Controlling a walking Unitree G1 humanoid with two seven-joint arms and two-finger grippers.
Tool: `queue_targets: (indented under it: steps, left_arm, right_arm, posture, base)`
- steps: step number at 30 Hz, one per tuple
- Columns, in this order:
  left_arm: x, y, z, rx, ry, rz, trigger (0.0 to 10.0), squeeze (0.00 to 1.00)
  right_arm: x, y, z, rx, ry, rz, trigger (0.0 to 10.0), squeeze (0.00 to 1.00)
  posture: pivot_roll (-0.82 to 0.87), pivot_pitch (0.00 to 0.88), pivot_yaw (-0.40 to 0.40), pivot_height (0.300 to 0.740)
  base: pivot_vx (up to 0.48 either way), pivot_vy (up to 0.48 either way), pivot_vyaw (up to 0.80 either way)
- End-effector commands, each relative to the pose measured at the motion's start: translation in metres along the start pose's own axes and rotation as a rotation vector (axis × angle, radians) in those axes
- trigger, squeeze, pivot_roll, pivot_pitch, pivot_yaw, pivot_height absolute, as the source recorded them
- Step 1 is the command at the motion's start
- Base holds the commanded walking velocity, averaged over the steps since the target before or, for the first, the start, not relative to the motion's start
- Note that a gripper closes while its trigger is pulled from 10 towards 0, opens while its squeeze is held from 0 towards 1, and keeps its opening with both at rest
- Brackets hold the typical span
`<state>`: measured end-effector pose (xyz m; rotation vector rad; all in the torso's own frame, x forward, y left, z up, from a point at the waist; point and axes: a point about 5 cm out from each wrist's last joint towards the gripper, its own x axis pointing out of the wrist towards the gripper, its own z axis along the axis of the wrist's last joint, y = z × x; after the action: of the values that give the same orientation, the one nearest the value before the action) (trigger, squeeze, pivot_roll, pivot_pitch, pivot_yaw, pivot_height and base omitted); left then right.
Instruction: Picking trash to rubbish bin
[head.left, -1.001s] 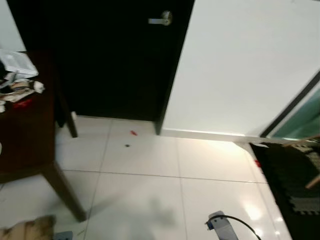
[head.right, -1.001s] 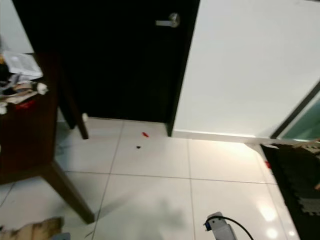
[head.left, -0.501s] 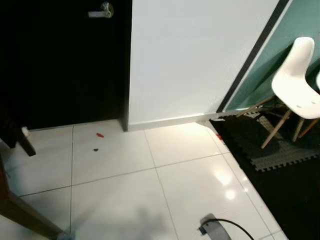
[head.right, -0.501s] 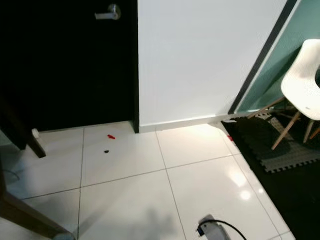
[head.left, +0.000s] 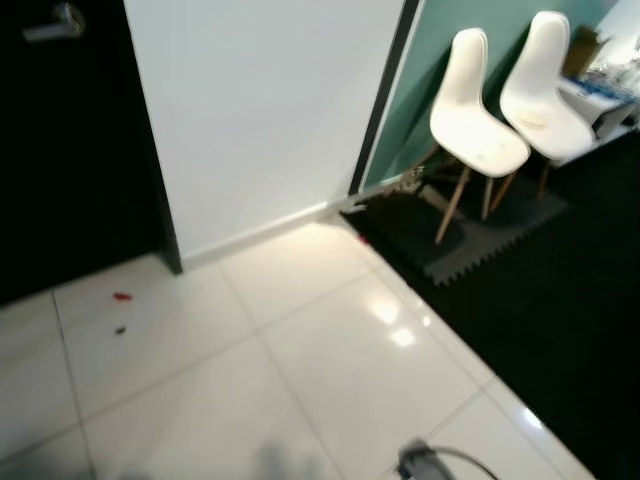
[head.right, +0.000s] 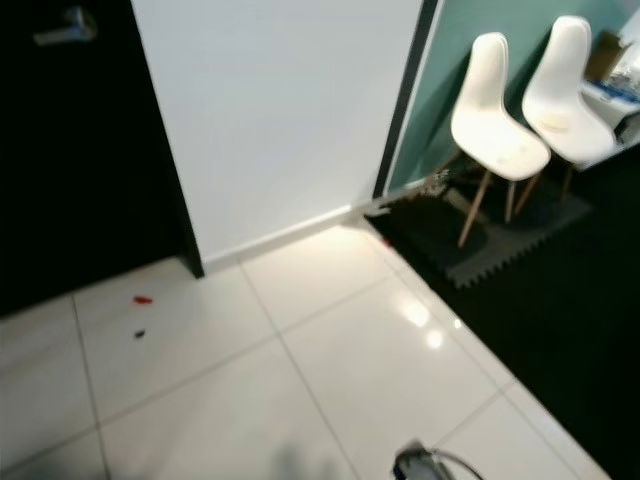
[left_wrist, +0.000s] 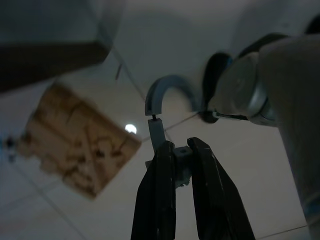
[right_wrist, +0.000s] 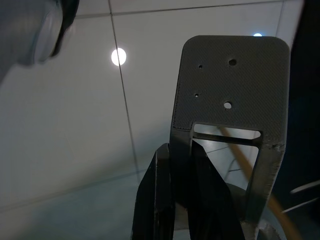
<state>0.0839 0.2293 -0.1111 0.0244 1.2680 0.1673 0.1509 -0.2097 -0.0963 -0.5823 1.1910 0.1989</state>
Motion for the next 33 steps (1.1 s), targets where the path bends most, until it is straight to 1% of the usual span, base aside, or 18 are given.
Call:
queue_targets:
  steps: [1, 8, 14, 21, 22, 23, 24, 25, 29, 31, 32, 33]
  left_arm:
    - [0.0, -0.008, -0.006, -0.001, 0.021, -0.023, 10.0, 0.0]
    - [0.0, -0.009, -0.009, -0.002, 0.028, -0.025, 10.0, 0.0]
    - [0.0, -0.007, -0.006, 0.007, 0.019, -0.012, 10.0, 0.0]
    - [0.001, -0.004, 0.002, 0.033, -0.003, 0.005, 10.0, 0.0]
    - [0.001, -0.003, 0.005, 0.04, -0.012, 0.009, 10.0, 0.0]
    - [0.001, -0.002, 0.009, 0.046, -0.024, 0.012, 10.0, 0.0]
    - [0.001, -0.002, 0.009, 0.046, -0.024, 0.012, 10.0, 0.0]
    - [0.001, 0.0, 0.013, 0.058, -0.034, 0.014, 10.0, 0.0]
    - [0.001, 0.002, 0.019, 0.077, -0.045, 0.006, 10.0, 0.0]
    - [0.001, 0.002, 0.02, 0.08, -0.047, 0.006, 10.0, 0.0]
    - [0.001, 0.003, 0.021, 0.082, -0.05, 0.007, 10.0, 0.0]
    - [0.001, 0.005, 0.025, 0.086, -0.06, 0.006, 10.0, 0.0]
  right_arm:
    - [0.0, 0.005, -0.01, -0.014, 0.034, 0.012, 10.0, 0.0]
    - [0.0, 0.005, -0.012, -0.028, 0.044, 0.012, 10.0, 0.0]
    - [-0.001, 0.005, -0.013, -0.031, 0.05, 0.01, 10.0, 0.0]
    - [-0.001, 0.005, -0.014, -0.013, 0.049, 0.007, 10.0, 0.0]
    - [-0.001, 0.005, -0.014, -0.006, 0.047, 0.004, 10.0, 0.0]
    - [-0.001, 0.005, -0.014, 0.022, 0.039, -0.004, 10.0, 0.0]
    - [-0.001, 0.005, -0.014, 0.022, 0.039, -0.004, 10.0, 0.0]
    - [-0.001, 0.005, -0.013, 0.065, 0.031, -0.011, 10.0, 0.0]
    - [-0.001, 0.005, -0.014, 0.08, 0.032, -0.017, 10.0, 0.0]
    - [-0.001, 0.005, -0.014, 0.091, 0.033, -0.02, 10.0, 0.0]
    - [-0.001, 0.005, -0.014, 0.109, 0.033, -0.024, 10.0, 0.0]
    - [-0.001, 0.002, -0.012, 0.156, 0.019, -0.042, 10.0, 0.0]
  posture:
    - [0.18, 0.092, -0.083, 0.74]
    - [0.17, 0.082, -0.086, 0.74]
    - [0.16, 0.075, -0.081, 0.74]
    - [0.15, 0.073, -0.065, 0.74]
    - [0.14, 0.073, -0.058, 0.74]
    - [0.13, 0.073, -0.053, 0.74]
    - [0.13, 0.073, -0.053, 0.74]
    - [0.13, 0.073, -0.044, 0.74]
    - [0.12, 0.074, -0.039, 0.74]
    - [0.12, 0.074, -0.039, 0.74]
    - [0.12, 0.077, -0.033, 0.74]
    - [0.12, 0.077, -0.033, 0.74]
  base:
    - [0.0, 0.0, -0.8]
    - [0.0, 0.0, -0.8]
    - [0.0, 0.0, -0.8]
    - [0.0, 0.0, -0.8]
    - [0.0, 0.0, -0.8]
    - [0.0, 0.0, -0.8]
    - [0.0, 0.0, -0.8]
    - [0.0, 0.0, 0.0]
    - [0.0, 0.0, 0.0]
    - [0.0, -0.412, 0.0]
    - [0.0, -0.472, 0.0]
    - [0.0, -0.48, 0.0]
